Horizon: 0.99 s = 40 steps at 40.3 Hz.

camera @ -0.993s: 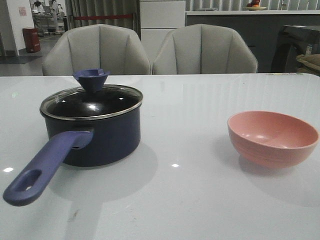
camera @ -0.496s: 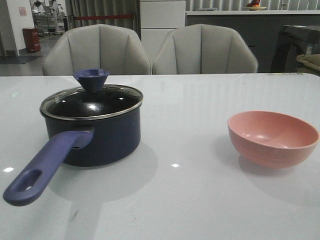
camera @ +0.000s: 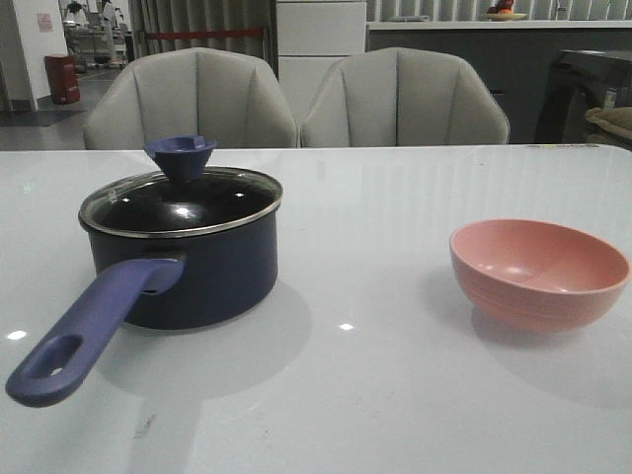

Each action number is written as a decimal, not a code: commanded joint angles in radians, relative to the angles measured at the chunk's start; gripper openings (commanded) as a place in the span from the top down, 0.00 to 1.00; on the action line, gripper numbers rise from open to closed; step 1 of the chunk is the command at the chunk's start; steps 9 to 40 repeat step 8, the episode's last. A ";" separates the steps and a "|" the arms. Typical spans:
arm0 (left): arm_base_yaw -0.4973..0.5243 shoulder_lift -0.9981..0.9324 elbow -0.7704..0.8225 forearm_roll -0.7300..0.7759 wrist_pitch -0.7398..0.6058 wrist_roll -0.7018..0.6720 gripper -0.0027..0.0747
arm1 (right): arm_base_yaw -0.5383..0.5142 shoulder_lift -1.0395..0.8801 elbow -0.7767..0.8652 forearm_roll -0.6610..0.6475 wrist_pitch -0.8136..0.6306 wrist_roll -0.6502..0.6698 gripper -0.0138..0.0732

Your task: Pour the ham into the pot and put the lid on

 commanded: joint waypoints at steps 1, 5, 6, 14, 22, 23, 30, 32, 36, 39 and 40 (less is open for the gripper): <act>-0.007 -0.021 0.031 -0.001 -0.073 -0.007 0.82 | -0.004 -0.020 0.010 -0.013 -0.072 -0.002 0.67; -0.007 -0.021 0.031 -0.001 -0.073 -0.007 0.82 | -0.004 -0.020 0.010 -0.013 -0.072 -0.002 0.67; -0.007 -0.021 0.031 -0.001 -0.073 -0.007 0.82 | -0.004 -0.020 0.010 -0.013 -0.072 -0.002 0.67; -0.007 -0.021 0.031 -0.001 -0.073 -0.007 0.82 | -0.004 -0.020 0.010 -0.013 -0.072 -0.002 0.67; -0.007 -0.021 0.031 -0.001 -0.073 -0.007 0.82 | -0.004 -0.020 0.010 -0.013 -0.072 -0.002 0.67; -0.007 -0.021 0.031 -0.001 -0.073 -0.007 0.82 | -0.004 -0.020 0.010 -0.013 -0.072 -0.002 0.67; -0.007 -0.021 0.031 -0.001 -0.073 -0.007 0.82 | -0.004 -0.020 0.010 -0.013 -0.072 -0.002 0.67; -0.007 -0.021 0.031 -0.001 -0.073 -0.007 0.82 | -0.004 -0.020 0.010 -0.013 -0.072 -0.002 0.67; -0.007 -0.021 0.031 -0.001 -0.073 -0.007 0.82 | -0.004 -0.020 0.010 -0.013 -0.072 -0.002 0.67; -0.007 -0.021 0.031 -0.001 -0.073 -0.007 0.82 | -0.004 -0.020 0.010 -0.013 -0.072 -0.002 0.67; -0.007 -0.021 0.031 -0.001 -0.073 -0.007 0.82 | -0.004 -0.020 0.010 -0.013 -0.072 -0.002 0.67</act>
